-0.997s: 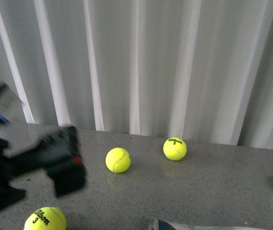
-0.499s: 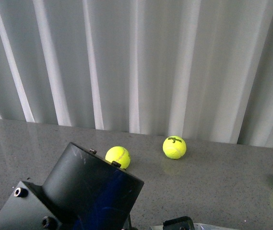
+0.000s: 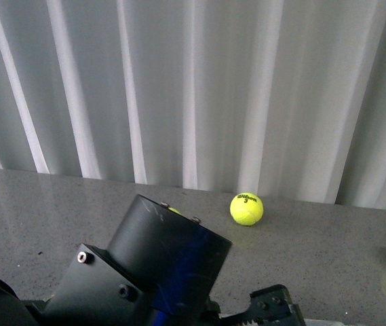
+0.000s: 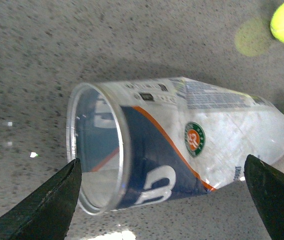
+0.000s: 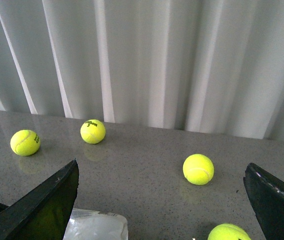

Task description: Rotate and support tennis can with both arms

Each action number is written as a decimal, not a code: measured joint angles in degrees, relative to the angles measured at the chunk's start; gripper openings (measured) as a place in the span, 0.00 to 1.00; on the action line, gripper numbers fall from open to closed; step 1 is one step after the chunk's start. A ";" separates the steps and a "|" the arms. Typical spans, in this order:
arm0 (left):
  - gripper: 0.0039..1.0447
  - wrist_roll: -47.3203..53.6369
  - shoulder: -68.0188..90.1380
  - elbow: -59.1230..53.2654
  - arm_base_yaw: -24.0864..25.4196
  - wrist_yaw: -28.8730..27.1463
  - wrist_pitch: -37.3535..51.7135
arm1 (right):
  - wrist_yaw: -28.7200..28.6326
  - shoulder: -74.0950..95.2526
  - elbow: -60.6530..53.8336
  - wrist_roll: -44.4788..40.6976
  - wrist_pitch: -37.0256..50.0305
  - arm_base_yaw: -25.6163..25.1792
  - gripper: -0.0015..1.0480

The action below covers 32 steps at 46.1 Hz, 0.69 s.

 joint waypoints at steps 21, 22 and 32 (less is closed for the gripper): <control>0.70 -2.32 4.13 1.84 -2.86 -1.14 0.94 | 0.00 0.00 0.00 0.00 0.00 0.00 0.93; 0.67 -2.34 4.20 1.84 -2.86 -1.18 0.94 | 0.00 0.00 0.00 0.00 0.00 0.00 0.93; 0.38 -2.34 4.31 1.86 -2.93 -1.49 1.33 | 0.00 0.00 0.00 0.00 0.00 0.00 0.93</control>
